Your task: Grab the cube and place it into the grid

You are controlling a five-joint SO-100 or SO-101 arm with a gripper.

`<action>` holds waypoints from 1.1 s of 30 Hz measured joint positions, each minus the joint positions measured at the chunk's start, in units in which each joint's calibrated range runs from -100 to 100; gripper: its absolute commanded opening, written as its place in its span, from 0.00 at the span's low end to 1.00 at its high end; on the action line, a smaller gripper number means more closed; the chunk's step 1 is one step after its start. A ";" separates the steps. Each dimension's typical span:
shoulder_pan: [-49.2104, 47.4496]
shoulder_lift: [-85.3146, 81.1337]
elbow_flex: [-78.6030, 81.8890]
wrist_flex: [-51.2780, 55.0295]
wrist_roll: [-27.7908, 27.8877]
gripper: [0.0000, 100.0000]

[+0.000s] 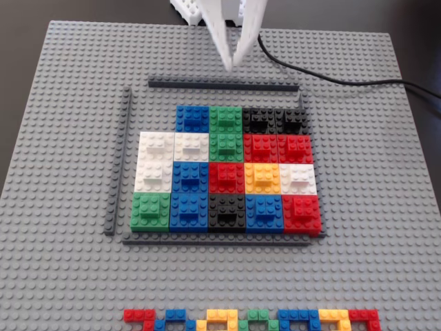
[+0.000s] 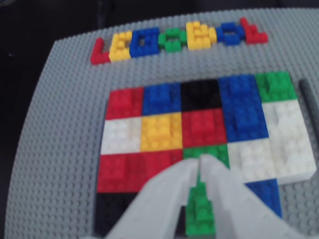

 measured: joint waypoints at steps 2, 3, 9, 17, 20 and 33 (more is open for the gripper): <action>0.00 0.00 1.94 -0.24 0.10 0.00; 0.00 0.00 3.18 -0.34 0.20 0.00; 0.00 0.00 9.71 -0.39 2.44 0.00; 0.00 0.00 12.00 2.69 2.64 0.01; 0.00 0.00 12.00 4.64 2.98 0.00; 0.00 0.00 12.00 4.84 2.10 0.00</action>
